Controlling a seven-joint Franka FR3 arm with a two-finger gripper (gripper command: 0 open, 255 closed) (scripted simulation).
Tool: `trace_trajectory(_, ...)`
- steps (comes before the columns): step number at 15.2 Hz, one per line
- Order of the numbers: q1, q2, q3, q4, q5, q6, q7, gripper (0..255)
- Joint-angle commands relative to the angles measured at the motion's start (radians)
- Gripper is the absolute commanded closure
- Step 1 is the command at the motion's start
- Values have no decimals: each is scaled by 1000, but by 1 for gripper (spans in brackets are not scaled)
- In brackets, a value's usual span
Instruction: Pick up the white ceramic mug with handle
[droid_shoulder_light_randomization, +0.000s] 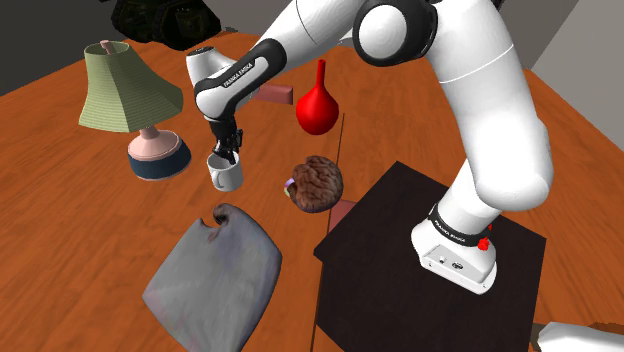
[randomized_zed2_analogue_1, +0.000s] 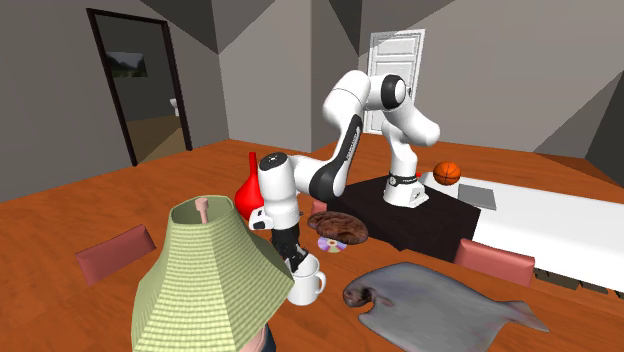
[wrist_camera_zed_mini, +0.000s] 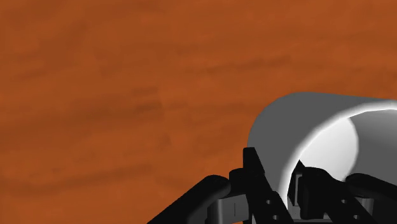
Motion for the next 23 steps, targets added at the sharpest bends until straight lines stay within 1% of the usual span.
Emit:
trace_trajectory(1,0,0,0,0,0,0,0,255)
trace_trajectory(7,0,-2,0,-2,0,1,0,255)
trace_trajectory(23,-9,-121,14,13,18,-132,-8,255)
